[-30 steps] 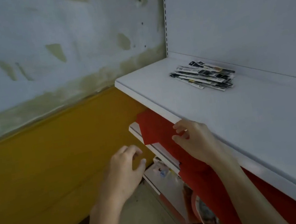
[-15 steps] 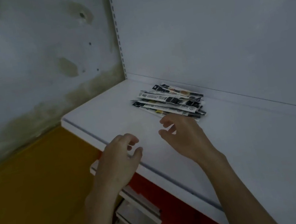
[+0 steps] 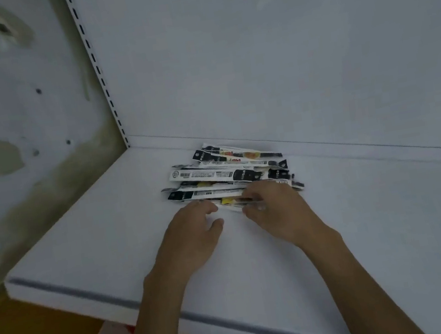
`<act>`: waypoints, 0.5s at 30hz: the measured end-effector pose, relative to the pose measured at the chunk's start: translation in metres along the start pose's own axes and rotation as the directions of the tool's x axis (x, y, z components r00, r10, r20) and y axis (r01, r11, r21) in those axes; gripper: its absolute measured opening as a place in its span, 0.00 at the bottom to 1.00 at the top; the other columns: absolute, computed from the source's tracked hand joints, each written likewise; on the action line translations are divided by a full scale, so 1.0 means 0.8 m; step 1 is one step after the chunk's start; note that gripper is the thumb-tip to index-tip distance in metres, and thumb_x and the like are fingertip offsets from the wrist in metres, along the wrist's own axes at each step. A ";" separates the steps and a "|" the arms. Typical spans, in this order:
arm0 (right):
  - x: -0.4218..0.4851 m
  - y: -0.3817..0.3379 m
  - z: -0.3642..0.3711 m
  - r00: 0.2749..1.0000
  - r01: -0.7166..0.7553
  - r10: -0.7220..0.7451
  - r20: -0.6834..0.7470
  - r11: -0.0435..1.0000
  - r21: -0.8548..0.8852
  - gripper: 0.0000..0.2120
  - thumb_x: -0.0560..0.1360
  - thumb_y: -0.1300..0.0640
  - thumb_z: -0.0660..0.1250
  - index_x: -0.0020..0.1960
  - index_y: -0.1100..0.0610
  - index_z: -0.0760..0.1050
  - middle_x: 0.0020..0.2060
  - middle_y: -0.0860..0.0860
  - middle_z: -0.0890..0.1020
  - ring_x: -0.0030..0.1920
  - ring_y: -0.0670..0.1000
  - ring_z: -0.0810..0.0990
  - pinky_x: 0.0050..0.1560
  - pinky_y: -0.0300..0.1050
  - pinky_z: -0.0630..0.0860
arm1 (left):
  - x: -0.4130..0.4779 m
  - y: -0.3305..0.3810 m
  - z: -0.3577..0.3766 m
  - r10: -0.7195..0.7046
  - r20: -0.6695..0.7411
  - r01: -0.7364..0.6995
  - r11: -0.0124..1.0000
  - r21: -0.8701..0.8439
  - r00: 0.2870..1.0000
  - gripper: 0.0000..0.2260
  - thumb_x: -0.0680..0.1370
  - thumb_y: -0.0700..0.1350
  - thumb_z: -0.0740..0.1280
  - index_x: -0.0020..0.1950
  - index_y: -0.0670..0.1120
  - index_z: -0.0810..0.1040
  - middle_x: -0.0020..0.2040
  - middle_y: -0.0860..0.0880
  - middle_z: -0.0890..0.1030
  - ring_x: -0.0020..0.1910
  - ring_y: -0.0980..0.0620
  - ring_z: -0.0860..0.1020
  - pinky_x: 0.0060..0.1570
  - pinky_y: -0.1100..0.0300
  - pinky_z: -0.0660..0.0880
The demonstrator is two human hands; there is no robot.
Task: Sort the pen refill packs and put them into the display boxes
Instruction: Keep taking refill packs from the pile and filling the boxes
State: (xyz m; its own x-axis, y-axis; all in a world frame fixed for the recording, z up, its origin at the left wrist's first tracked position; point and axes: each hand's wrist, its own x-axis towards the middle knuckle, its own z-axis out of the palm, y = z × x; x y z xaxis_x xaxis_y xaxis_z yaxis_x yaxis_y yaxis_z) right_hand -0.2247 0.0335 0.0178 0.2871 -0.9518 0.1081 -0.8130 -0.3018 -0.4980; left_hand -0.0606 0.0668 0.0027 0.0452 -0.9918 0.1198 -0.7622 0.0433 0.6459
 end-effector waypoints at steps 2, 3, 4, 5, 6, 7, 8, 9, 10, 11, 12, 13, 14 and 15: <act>0.013 -0.010 0.010 0.996 -0.054 0.050 -0.068 0.996 -0.064 0.16 0.75 0.55 0.64 0.62 0.53 0.73 0.56 0.51 0.77 0.57 0.52 0.74 0.52 0.43 0.73 | 0.015 -0.019 -0.010 0.023 0.017 -0.023 1.000 -0.014 1.000 0.14 0.78 0.46 0.63 0.63 0.48 0.74 0.60 0.51 0.75 0.58 0.54 0.72 0.57 0.63 0.68; 0.020 -0.014 0.014 0.992 -0.085 0.077 -0.098 0.993 -0.082 0.18 0.75 0.55 0.64 0.64 0.52 0.71 0.57 0.51 0.77 0.59 0.52 0.73 0.53 0.44 0.73 | 0.021 -0.028 -0.016 0.044 0.025 -0.043 0.999 -0.017 0.999 0.14 0.78 0.46 0.63 0.64 0.48 0.74 0.60 0.50 0.75 0.59 0.53 0.72 0.56 0.64 0.67; 0.025 -0.019 0.017 0.988 -0.111 0.099 -0.117 0.989 -0.102 0.20 0.75 0.54 0.64 0.66 0.51 0.70 0.57 0.51 0.76 0.60 0.52 0.72 0.53 0.44 0.72 | 0.026 -0.038 -0.021 0.064 0.031 -0.064 0.998 -0.018 0.997 0.14 0.78 0.45 0.63 0.64 0.48 0.74 0.60 0.50 0.75 0.59 0.53 0.72 0.56 0.65 0.67; 0.030 -0.025 0.021 0.985 -0.138 0.122 -0.120 0.982 -0.129 0.21 0.75 0.54 0.64 0.67 0.50 0.68 0.57 0.51 0.74 0.60 0.52 0.70 0.53 0.44 0.71 | 0.031 -0.046 -0.026 0.082 0.033 -0.082 0.996 -0.020 0.996 0.14 0.78 0.45 0.63 0.64 0.47 0.74 0.60 0.50 0.75 0.58 0.53 0.72 0.56 0.65 0.67; 0.033 -0.031 0.025 0.983 -0.163 0.146 -0.116 0.974 -0.155 0.21 0.75 0.53 0.64 0.67 0.49 0.68 0.57 0.52 0.74 0.61 0.53 0.69 0.53 0.44 0.71 | 0.035 -0.054 -0.031 0.097 0.034 -0.096 0.995 -0.023 0.995 0.15 0.78 0.44 0.63 0.64 0.47 0.74 0.60 0.49 0.75 0.58 0.52 0.72 0.56 0.64 0.67; 0.036 -0.037 0.030 0.979 -0.186 0.168 -0.112 0.966 -0.177 0.21 0.74 0.52 0.64 0.67 0.49 0.69 0.57 0.52 0.73 0.61 0.53 0.69 0.54 0.45 0.70 | 0.038 -0.061 -0.035 0.107 0.038 -0.106 0.994 -0.024 0.994 0.14 0.78 0.44 0.63 0.64 0.46 0.74 0.60 0.49 0.75 0.58 0.52 0.72 0.57 0.63 0.68; 0.039 -0.042 0.035 0.976 -0.207 0.188 -0.113 0.960 -0.191 0.21 0.74 0.52 0.65 0.66 0.49 0.70 0.57 0.53 0.73 0.61 0.54 0.68 0.55 0.45 0.70 | 0.041 -0.068 -0.039 0.114 0.040 -0.113 0.993 -0.026 0.993 0.14 0.78 0.44 0.63 0.64 0.46 0.74 0.60 0.48 0.75 0.58 0.51 0.72 0.57 0.62 0.68; 0.040 -0.047 0.039 0.972 -0.222 0.201 -0.124 0.954 -0.199 0.20 0.73 0.51 0.65 0.65 0.49 0.71 0.56 0.54 0.73 0.61 0.55 0.68 0.57 0.46 0.69 | 0.042 -0.073 -0.042 0.124 0.043 -0.122 0.992 -0.031 0.991 0.14 0.78 0.44 0.63 0.64 0.46 0.74 0.60 0.48 0.75 0.58 0.51 0.72 0.58 0.61 0.68; 0.042 -0.052 0.042 0.969 -0.230 0.203 -0.143 0.952 -0.203 0.20 0.72 0.51 0.66 0.64 0.49 0.73 0.56 0.54 0.73 0.61 0.55 0.67 0.58 0.47 0.69 | 0.043 -0.077 -0.044 0.133 0.051 -0.131 0.991 -0.043 0.990 0.15 0.78 0.44 0.63 0.65 0.46 0.73 0.60 0.49 0.75 0.58 0.51 0.72 0.58 0.61 0.68; 0.043 -0.057 0.046 0.967 -0.229 0.197 -0.164 0.952 -0.204 0.18 0.71 0.51 0.67 0.61 0.49 0.75 0.55 0.53 0.73 0.60 0.55 0.66 0.58 0.48 0.69 | 0.043 -0.080 -0.046 0.141 0.057 -0.138 0.989 -0.060 0.988 0.16 0.78 0.44 0.62 0.66 0.46 0.73 0.60 0.49 0.75 0.59 0.52 0.71 0.59 0.61 0.67; 0.043 -0.062 0.050 0.965 -0.223 0.187 -0.184 0.954 -0.200 0.15 0.71 0.51 0.68 0.58 0.49 0.77 0.54 0.52 0.72 0.60 0.55 0.66 0.58 0.49 0.68 | 0.042 -0.082 -0.047 0.149 0.062 -0.143 0.986 -0.080 0.987 0.16 0.78 0.44 0.62 0.66 0.47 0.72 0.60 0.49 0.75 0.59 0.52 0.71 0.59 0.61 0.67; 0.044 -0.066 0.054 0.963 -0.219 0.180 -0.199 0.956 -0.194 0.12 0.70 0.52 0.68 0.53 0.50 0.79 0.53 0.51 0.73 0.59 0.54 0.66 0.58 0.48 0.67 | 0.042 -0.084 -0.048 0.159 0.066 -0.151 0.983 -0.103 0.985 0.16 0.78 0.44 0.62 0.67 0.47 0.71 0.61 0.50 0.74 0.58 0.53 0.71 0.60 0.61 0.68; 0.044 -0.069 0.057 0.962 -0.218 0.176 -0.210 0.957 -0.192 0.09 0.70 0.52 0.68 0.50 0.50 0.79 0.53 0.50 0.73 0.59 0.53 0.67 0.57 0.48 0.66 | 0.043 -0.087 -0.049 0.167 0.070 -0.158 0.980 -0.122 0.983 0.17 0.78 0.44 0.62 0.67 0.47 0.71 0.61 0.51 0.74 0.58 0.53 0.72 0.59 0.61 0.68; 0.045 -0.072 0.060 0.960 -0.217 0.174 -0.219 0.957 -0.191 0.07 0.70 0.52 0.68 0.48 0.50 0.79 0.53 0.49 0.73 0.59 0.52 0.68 0.57 0.48 0.64 | 0.043 -0.088 -0.049 0.176 0.072 -0.165 0.976 -0.139 0.982 0.16 0.78 0.44 0.63 0.67 0.47 0.71 0.61 0.51 0.74 0.57 0.54 0.72 0.59 0.61 0.69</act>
State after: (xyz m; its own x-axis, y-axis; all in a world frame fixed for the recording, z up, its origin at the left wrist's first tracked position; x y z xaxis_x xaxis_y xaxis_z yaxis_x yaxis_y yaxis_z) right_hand -0.1434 0.0194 0.0086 0.0233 -0.9785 0.2051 -0.9373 -0.0927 -0.3359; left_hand 0.0202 0.0340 -0.0091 -0.1364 -0.9747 0.1771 -0.6619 0.2227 0.7158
